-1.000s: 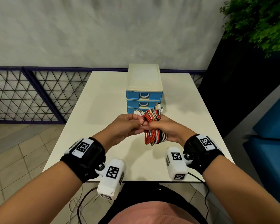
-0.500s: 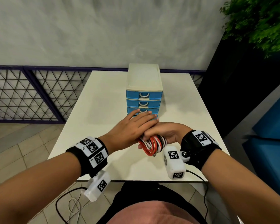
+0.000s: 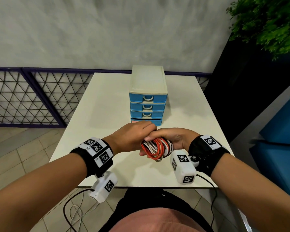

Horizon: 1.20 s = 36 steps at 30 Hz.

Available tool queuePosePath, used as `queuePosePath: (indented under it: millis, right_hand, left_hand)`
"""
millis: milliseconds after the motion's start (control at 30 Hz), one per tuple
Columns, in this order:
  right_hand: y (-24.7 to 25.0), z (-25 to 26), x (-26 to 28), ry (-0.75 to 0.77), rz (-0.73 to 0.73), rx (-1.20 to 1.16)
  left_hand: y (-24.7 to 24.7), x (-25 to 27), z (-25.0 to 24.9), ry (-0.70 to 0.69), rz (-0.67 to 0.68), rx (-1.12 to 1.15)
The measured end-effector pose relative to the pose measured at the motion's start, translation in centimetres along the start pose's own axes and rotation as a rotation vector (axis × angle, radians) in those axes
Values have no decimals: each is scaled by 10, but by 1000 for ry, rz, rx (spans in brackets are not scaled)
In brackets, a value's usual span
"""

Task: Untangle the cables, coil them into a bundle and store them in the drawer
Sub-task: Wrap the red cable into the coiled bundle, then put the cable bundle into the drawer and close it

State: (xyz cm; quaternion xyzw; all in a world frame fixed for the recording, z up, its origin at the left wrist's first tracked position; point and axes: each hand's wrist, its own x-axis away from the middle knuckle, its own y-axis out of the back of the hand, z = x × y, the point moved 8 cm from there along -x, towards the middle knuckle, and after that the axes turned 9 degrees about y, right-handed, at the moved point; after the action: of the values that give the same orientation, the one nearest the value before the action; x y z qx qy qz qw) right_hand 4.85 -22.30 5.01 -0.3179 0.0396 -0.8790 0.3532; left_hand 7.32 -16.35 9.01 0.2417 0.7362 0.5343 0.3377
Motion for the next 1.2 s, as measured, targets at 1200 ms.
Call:
queuePosePath:
  millis: [1200]
  right_hand:
    - [45, 27, -29, 238, -566, 1446]
  left_hand:
    - [-17, -4, 41, 509, 374, 220]
